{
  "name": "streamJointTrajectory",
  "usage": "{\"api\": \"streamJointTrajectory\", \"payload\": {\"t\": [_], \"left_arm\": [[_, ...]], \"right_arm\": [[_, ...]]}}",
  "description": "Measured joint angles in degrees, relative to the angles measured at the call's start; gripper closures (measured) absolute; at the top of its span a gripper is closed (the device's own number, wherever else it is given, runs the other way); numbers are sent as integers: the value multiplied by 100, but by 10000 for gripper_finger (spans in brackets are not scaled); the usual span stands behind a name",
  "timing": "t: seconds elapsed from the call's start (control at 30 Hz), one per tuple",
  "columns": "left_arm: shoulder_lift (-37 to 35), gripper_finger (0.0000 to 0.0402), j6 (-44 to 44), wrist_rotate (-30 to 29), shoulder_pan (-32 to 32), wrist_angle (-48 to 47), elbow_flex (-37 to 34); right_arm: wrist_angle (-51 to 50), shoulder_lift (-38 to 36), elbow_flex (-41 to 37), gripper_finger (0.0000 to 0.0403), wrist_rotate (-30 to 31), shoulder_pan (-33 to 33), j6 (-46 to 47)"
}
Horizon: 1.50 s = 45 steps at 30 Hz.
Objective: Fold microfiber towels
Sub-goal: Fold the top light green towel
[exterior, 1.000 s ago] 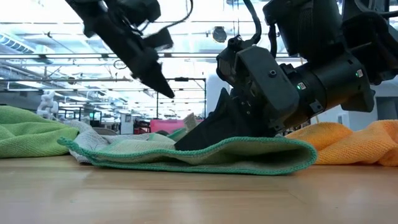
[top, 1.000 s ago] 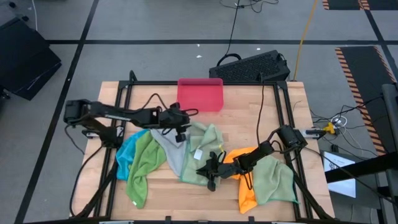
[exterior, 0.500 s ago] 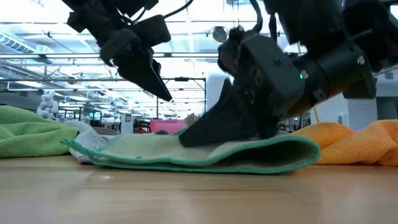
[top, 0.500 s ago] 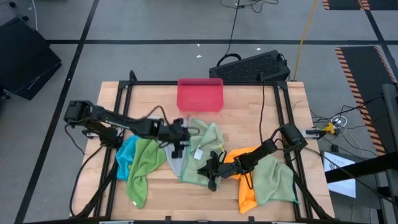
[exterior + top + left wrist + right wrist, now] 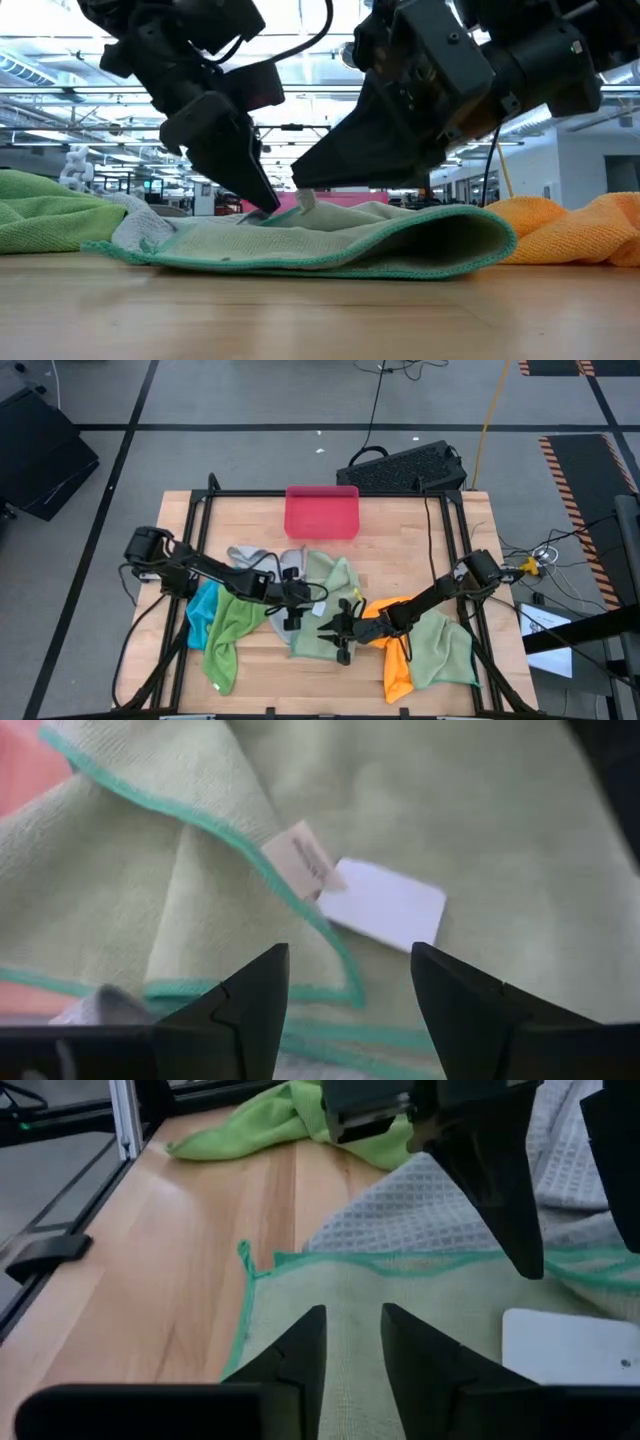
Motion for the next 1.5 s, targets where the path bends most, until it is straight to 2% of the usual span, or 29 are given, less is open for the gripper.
{"api": "streamJointTrajectory", "payload": {"t": [0.17, 0.27, 0.37, 0.47, 0.63, 0.93, 1.17, 1.33, 1.5], "left_arm": [[45, 188, -32, -33, 2, -2, 0], [71, 204, 105, -91, 14, 56, 0], [234, 246, 169, -68, 76, 104, 0], [413, 298, 214, 216, 133, 281, 2], [403, 387, 392, 253, 141, 268, 2], [-380, 396, 705, 273, 159, 160, 5], [-909, 397, 1012, 121, 430, -306, 6], [-932, 393, 1287, 121, 785, -409, 7], [-932, 393, 1442, 240, 1136, -352, 7]], "right_arm": [[85, 52, 2, 314, -3, 109, 17], [267, 125, 7, 320, 2, 144, -7], [641, 294, 7, 326, 2, 144, -25], [1112, 521, 7, 331, 0, 142, -47], [1237, 682, 7, 337, 26, 139, -42], [1301, 1212, 17, 364, 119, 52, 157], [1185, 1173, 21, 394, -109, 152, 219], [1067, 1069, 15, 399, -432, 257, 267], [1069, 1069, 14, 397, -449, 257, 290]]}}
